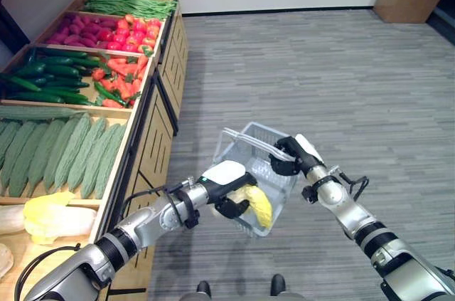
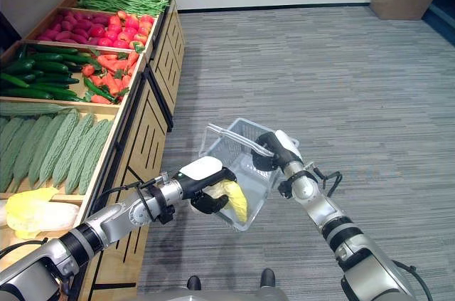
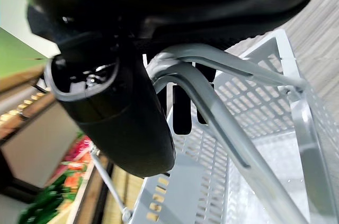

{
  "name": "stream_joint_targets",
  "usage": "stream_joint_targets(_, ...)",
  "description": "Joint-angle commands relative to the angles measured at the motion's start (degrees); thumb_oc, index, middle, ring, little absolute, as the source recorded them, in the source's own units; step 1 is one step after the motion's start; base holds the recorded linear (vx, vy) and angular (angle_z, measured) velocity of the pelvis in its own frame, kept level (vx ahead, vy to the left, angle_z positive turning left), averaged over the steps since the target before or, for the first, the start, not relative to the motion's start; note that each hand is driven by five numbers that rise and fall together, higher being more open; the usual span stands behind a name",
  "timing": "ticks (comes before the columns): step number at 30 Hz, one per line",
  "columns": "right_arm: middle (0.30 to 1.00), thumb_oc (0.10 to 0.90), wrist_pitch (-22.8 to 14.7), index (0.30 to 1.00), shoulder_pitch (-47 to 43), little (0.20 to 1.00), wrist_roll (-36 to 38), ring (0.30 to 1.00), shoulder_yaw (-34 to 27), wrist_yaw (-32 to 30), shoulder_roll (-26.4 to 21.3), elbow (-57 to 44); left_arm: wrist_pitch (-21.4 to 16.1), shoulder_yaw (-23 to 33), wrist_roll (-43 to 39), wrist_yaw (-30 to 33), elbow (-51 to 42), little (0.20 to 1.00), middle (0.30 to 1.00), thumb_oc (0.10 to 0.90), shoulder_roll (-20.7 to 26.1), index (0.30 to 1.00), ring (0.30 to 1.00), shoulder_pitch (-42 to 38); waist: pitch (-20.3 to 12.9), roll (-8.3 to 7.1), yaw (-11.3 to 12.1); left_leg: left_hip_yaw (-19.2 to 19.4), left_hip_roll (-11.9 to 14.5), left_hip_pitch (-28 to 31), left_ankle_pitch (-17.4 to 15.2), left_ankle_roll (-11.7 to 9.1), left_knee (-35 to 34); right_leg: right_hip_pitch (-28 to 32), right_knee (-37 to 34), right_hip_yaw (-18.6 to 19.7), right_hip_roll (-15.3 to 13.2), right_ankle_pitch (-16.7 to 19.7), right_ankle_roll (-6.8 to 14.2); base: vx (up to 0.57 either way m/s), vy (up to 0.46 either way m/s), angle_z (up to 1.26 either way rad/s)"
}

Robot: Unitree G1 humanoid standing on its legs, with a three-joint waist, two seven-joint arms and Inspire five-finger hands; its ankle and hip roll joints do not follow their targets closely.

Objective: Get the vegetables into the basket

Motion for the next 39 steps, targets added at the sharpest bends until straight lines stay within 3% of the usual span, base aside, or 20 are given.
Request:
stream_joint_targets(1,0.300,0.400,-8.7,0.300,-6.5,0.300,5.9,0.300,-4.2,-1.1,1.8,-8.4,-1.2,0.7,4.3,7.7,2.0,0.300,0.300,0.400,-2.5,0.300,0.300,-7.2,-4.6,-3.84,0.3,-0.6,0.8,-0.8,-1.9,-1.6,0.0,1.2,0.1,-1.5,-4.4,-0.9,4.9,0.00,0.000,0.00)
stream_joint_targets(11,0.300,0.400,-10.2,0.300,-0.5,0.300,15.0,0.300,-1.7,6.1,0.1,-23.3,3.1,3.7,15.0,15.5,10.2,0.300,0.300,0.400,-4.6,0.300,0.300,-9.2,-5.1,-4.28,-1.1,0.4,1.0,-0.4,-1.9,-2.0,0.0,1.1,0.1,-1.2,-4.4,-0.7,5.0,-0.01,-0.003,-0.02)
stream_joint_targets(17,0.300,0.400,-10.3,0.300,1.6,0.300,16.1,0.300,-0.9,8.1,-0.9,-26.0,4.4,3.6,18.6,17.1,11.9,0.300,0.300,0.400,-4.3,0.300,0.300,-9.7,-5.1,-4.27,-1.6,0.7,1.0,-0.5,-1.8,-2.2,0.0,0.9,0.1,-1.1,-4.3,-0.7,5.0,-0.01,-0.007,-0.06)
stream_joint_targets(18,0.300,0.400,-10.3,0.300,1.9,0.300,16.3,0.300,-0.8,8.3,-1.0,-26.7,4.8,3.6,19.2,17.5,12.5,0.566,0.566,0.590,-4.3,0.566,0.566,-9.7,-5.0,-4.27,-1.7,0.8,1.1,-0.4,-1.8,-2.2,0.0,0.9,0.1,-1.1,-4.3,-0.7,5.0,0.00,-0.003,-0.05)
stream_joint_targets(19,0.300,0.400,-10.4,0.300,2.4,0.300,16.6,0.300,-0.7,8.7,-1.1,-27.0,5.1,3.8,19.8,18.0,13.0,0.901,0.901,0.829,-4.6,0.901,0.901,-9.7,-5.0,-4.31,-1.8,0.8,1.1,-0.4,-1.8,-2.2,0.0,0.9,0.1,-1.1,-4.2,-0.7,5.0,0.00,-0.006,-0.06)
stream_joint_targets(20,0.300,0.400,-10.4,0.300,2.7,0.300,16.6,0.300,-0.7,8.7,-1.2,-27.0,5.5,3.9,20.1,18.3,13.0,1.000,1.000,0.900,-4.7,1.000,1.000,-9.7,-5.0,-4.29,-1.8,0.9,1.1,-0.4,-1.8,-2.2,0.0,0.9,0.1,-1.0,-4.2,-0.7,5.0,0.00,-0.007,-0.06)
stream_joint_targets(30,0.300,0.400,-10.0,0.300,8.0,0.300,16.8,0.300,-4.1,7.6,-0.5,-25.1,4.2,4.4,19.3,17.5,9.6,1.000,1.000,0.900,-4.9,1.000,1.000,-6.3,-4.5,-4.08,-2.0,0.6,0.9,-0.4,-1.9,-1.9,0.0,0.9,0.1,-0.8,-4.3,-0.8,5.0,0.00,-0.001,-0.01)
stream_joint_targets(34,0.300,0.400,-9.7,0.300,12.0,0.300,14.5,0.300,-7.7,6.1,0.3,-23.8,1.5,9.5,10.4,15.3,2.5,1.000,1.000,0.900,-4.1,1.000,1.000,0.8,-4.3,-4.14,-1.4,0.3,0.9,-0.4,-1.9,-1.8,0.0,1.3,0.1,-1.1,-4.4,-0.9,4.9,0.00,0.000,0.00)
stream_joint_targets(36,0.300,0.400,-9.0,0.300,16.0,0.300,12.9,0.300,-11.8,5.0,1.0,-22.7,-1.1,15.4,-6.2,8.8,-4.2,1.000,1.000,0.900,-4.4,1.000,1.000,9.3,-4.0,-4.09,-0.6,-0.1,0.7,-0.5,-1.7,-1.6,0.0,1.4,0.1,-1.5,-4.6,-0.9,4.8,0.00,0.000,0.00)
stream_joint_targets(38,0.300,0.400,-8.9,0.300,16.2,0.300,12.9,0.300,-11.6,5.0,1.0,-22.8,-0.8,15.8,-7.0,8.0,-5.0,1.000,1.000,0.900,-4.0,1.000,1.000,9.8,-4.2,-4.09,-0.8,-0.1,0.7,-0.4,-1.8,-1.6,0.0,1.5,0.1,-1.5,-4.6,-0.9,4.8,0.00,0.006,0.08)
stream_joint_targets(39,0.300,0.400,-8.0,0.300,19.9,0.300,11.6,0.300,-15.5,4.3,2.2,-20.6,0.0,21.9,-30.7,1.1,-10.3,1.000,1.000,0.900,-4.1,1.000,1.000,19.3,-3.8,-3.80,-0.2,-0.7,0.4,-0.4,-1.7,-1.2,0.0,1.9,0.1,-1.8,-4.8,-0.8,4.7,0.01,0.017,0.04)
